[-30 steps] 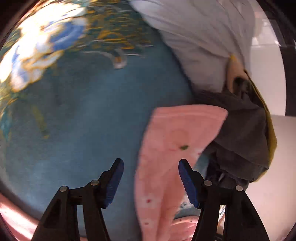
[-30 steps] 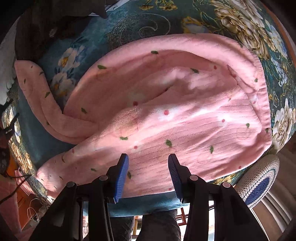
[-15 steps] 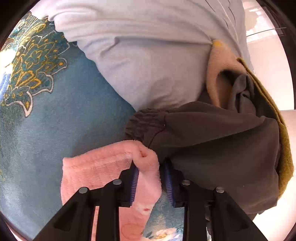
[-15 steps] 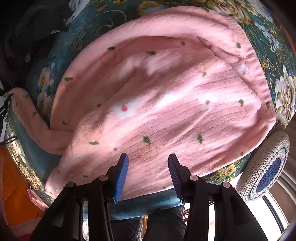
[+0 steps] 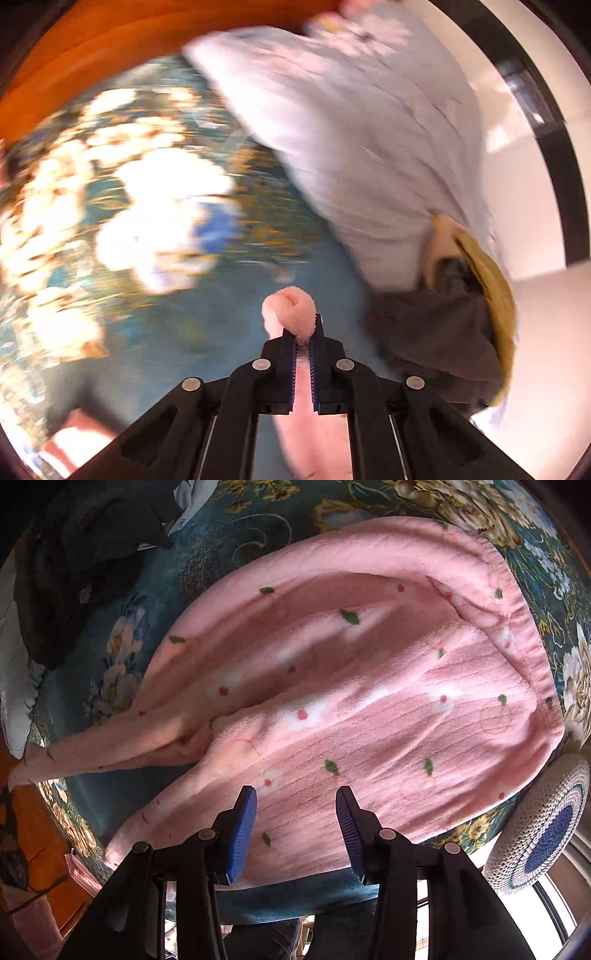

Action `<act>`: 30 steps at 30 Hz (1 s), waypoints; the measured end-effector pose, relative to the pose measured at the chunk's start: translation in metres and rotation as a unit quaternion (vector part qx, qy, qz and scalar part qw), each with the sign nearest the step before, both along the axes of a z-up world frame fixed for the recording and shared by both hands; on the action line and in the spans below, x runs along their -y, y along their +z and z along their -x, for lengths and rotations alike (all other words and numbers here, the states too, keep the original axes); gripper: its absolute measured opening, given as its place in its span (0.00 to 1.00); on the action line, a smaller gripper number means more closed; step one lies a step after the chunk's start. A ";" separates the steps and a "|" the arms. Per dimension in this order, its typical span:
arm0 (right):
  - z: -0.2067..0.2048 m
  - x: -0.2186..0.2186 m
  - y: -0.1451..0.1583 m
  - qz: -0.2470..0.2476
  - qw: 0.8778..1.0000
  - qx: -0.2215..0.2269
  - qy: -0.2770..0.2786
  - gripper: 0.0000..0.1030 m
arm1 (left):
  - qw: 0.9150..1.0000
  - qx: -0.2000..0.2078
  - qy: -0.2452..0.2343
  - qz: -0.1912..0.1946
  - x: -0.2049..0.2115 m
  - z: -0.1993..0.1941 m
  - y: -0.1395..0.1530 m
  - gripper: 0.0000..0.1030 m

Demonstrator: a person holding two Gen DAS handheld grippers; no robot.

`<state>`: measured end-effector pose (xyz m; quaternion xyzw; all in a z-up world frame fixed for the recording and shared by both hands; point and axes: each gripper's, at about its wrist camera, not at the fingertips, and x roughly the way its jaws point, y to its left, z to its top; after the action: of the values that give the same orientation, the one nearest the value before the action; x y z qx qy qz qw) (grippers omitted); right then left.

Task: Fold clothes

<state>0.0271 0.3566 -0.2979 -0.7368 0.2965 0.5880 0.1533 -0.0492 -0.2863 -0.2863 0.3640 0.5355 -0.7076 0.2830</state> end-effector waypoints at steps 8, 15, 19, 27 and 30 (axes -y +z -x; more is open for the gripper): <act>-0.001 0.010 -0.002 0.006 1.000 -0.011 0.003 0.44 | 0.981 0.097 0.111 -0.128 -0.041 -0.152 -0.104 0.06; 0.050 -0.024 0.004 0.009 0.996 -0.072 -0.051 0.45 | 0.981 0.095 0.114 -0.126 -0.058 -0.148 -0.092 0.06; 0.080 -0.059 -0.012 0.023 0.983 -0.098 -0.155 0.45 | 0.985 0.092 0.102 -0.104 -0.043 -0.120 -0.075 0.06; 0.088 -0.112 -0.074 0.017 0.937 -0.044 -0.347 0.44 | 0.988 0.093 0.096 -0.082 -0.035 -0.084 -0.054 0.06; 0.090 -0.117 -0.078 0.000 0.933 -0.045 -0.358 0.23 | 0.987 0.095 0.103 -0.084 -0.035 -0.082 -0.053 0.06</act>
<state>-0.0629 0.4737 -0.3763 -0.5547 0.5472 0.5268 0.3397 0.0329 -0.2512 -0.3388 0.3950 0.5980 -0.5896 0.3725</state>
